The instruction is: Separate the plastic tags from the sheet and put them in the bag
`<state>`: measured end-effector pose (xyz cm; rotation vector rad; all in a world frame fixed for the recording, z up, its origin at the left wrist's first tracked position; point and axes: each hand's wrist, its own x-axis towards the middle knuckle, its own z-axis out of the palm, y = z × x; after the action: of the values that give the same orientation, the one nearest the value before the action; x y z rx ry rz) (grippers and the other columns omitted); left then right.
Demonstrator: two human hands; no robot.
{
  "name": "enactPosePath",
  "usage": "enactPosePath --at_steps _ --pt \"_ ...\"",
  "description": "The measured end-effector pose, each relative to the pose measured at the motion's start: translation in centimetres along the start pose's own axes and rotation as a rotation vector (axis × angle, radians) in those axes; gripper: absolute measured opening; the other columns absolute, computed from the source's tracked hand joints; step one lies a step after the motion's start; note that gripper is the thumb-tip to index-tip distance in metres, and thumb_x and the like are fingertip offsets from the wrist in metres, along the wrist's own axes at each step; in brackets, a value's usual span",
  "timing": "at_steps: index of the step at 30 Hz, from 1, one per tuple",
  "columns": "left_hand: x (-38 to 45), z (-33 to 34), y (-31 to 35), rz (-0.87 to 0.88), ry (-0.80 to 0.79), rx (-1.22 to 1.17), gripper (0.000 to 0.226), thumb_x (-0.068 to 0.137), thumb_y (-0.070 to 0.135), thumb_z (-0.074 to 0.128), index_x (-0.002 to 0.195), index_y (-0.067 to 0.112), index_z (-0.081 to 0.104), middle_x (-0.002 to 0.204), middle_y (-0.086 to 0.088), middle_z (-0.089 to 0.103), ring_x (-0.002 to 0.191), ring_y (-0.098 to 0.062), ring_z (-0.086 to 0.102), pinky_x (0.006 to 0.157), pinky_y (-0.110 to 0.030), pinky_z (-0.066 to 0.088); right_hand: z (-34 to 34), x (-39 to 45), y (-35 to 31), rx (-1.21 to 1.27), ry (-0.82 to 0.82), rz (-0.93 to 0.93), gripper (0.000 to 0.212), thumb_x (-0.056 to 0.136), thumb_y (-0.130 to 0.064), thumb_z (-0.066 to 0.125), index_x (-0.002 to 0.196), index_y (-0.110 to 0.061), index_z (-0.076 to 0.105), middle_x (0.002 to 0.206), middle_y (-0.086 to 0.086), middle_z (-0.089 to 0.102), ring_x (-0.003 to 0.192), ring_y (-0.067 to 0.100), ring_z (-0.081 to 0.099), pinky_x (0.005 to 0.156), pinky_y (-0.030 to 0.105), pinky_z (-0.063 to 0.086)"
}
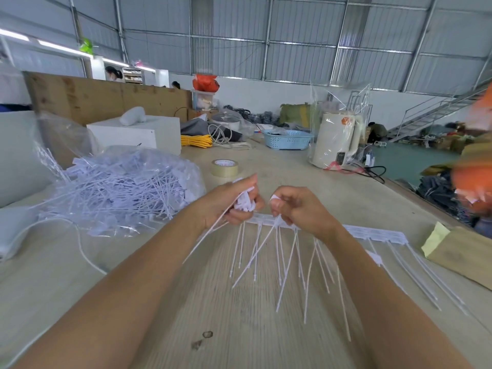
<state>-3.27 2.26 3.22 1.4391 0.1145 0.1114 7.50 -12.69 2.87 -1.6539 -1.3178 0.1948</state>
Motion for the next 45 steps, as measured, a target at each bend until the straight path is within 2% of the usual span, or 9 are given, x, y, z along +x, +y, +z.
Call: enactPosePath --at_steps 6,9,15,17,19,23,28,38,45 --pt "0.9 0.7 -1.5 0.096 0.34 0.052 0.014 0.1 0.023 0.042 0.092 0.021 0.053 0.069 -0.008 0.06 0.037 -0.011 0.044 0.036 -0.01 0.026 -0.6 -0.4 -0.8 0.086 -0.156 0.144 0.015 0.093 0.002 0.049 0.098 0.002 0.064 0.079 0.017 0.051 0.058 0.019 0.042 0.062 0.031 0.036" --pt "0.9 0.8 -1.9 0.108 0.364 0.101 0.017 0.1 0.019 0.043 0.087 0.02 0.054 0.071 -0.008 0.055 0.044 -0.011 0.047 0.037 -0.011 0.027 -0.5 -0.4 -0.7 0.056 -0.184 0.185 0.032 0.087 0.012 0.047 0.11 -0.001 0.065 0.07 0.007 0.056 0.058 0.015 0.048 0.062 0.023 0.043" --pt "1.1 1.2 -2.0 -0.065 0.245 0.1 0.062 0.09 0.066 0.028 0.086 0.016 0.063 0.064 -0.002 0.062 0.05 -0.011 0.053 0.04 -0.016 0.036 -0.2 -0.2 -0.6 0.127 -0.145 0.192 0.051 0.074 0.02 0.05 0.112 -0.011 0.065 0.098 0.003 0.065 0.075 0.019 0.058 0.066 0.026 0.05" --pt "1.3 1.5 -2.0 -0.072 0.181 0.056 0.069 0.084 0.071 0.032 0.101 0.013 0.066 0.086 -0.008 0.068 0.073 -0.019 0.061 0.063 -0.026 0.047 0.2 0.1 -0.4 0.133 -0.104 0.166 0.056 0.073 0.02 0.056 0.116 -0.015 0.06 0.103 0.007 0.056 0.077 0.023 0.061 0.074 0.036 0.053" --pt "1.4 1.8 -2.2 -0.008 0.23 0.168 0.057 0.082 0.061 0.052 0.102 0.01 0.066 0.095 -0.015 0.065 0.081 -0.021 0.06 0.075 -0.032 0.047 0.5 0.2 -0.1 0.164 -0.068 0.132 0.062 0.071 0.021 0.061 0.118 -0.02 0.054 0.105 0.01 0.047 0.079 0.025 0.063 0.079 0.041 0.054" --pt "1.8 2.0 -3.0 0.156 0.38 0.228 0.02 0.088 0.028 0.065 0.074 0.013 0.062 0.074 -0.009 0.066 0.058 -0.014 0.056 0.056 -0.024 0.045 1.0 0.4 0.4 0.136 -0.007 0.086 0.067 0.073 0.013 0.069 0.124 -0.022 0.044 0.098 0.004 0.046 0.063 0.013 0.063 0.064 0.024 0.054" --pt "1.9 2.1 -3.0 0.278 0.452 0.162 0.022 0.091 0.016 0.061 0.07 0.01 0.059 0.065 -0.008 0.056 0.053 -0.013 0.047 0.046 -0.018 0.042 0.6 0.6 1.1 -0.011 0.092 0.184 0.017 0.081 -0.023 0.073 0.085 -0.01 0.062 0.079 0.005 0.059 0.067 0.018 0.057 0.068 0.032 0.046" --pt "2.1 1.8 -3.4 0.349 0.504 0.364 0.029 0.091 0.025 0.061 0.066 0.01 0.056 0.056 -0.008 0.051 0.045 -0.011 0.045 0.043 -0.016 0.036 0.8 0.1 0.4 -0.078 -0.064 0.212 0.024 0.093 -0.014 0.056 0.074 -0.001 0.061 0.062 0.013 0.05 0.048 0.011 0.041 0.046 0.019 0.033" --pt "2.6 1.9 -3.4 0.352 0.547 0.536 0.03 0.09 0.022 0.062 0.063 0.015 0.054 0.049 0.005 0.049 0.041 -0.001 0.043 0.043 -0.016 0.036 1.4 0.6 0.9 -0.294 0.05 0.111 0.022 0.08 -0.008 0.067 0.064 0.006 0.062 0.058 0.009 0.049 0.055 0.017 0.042 0.058 0.028 0.032"
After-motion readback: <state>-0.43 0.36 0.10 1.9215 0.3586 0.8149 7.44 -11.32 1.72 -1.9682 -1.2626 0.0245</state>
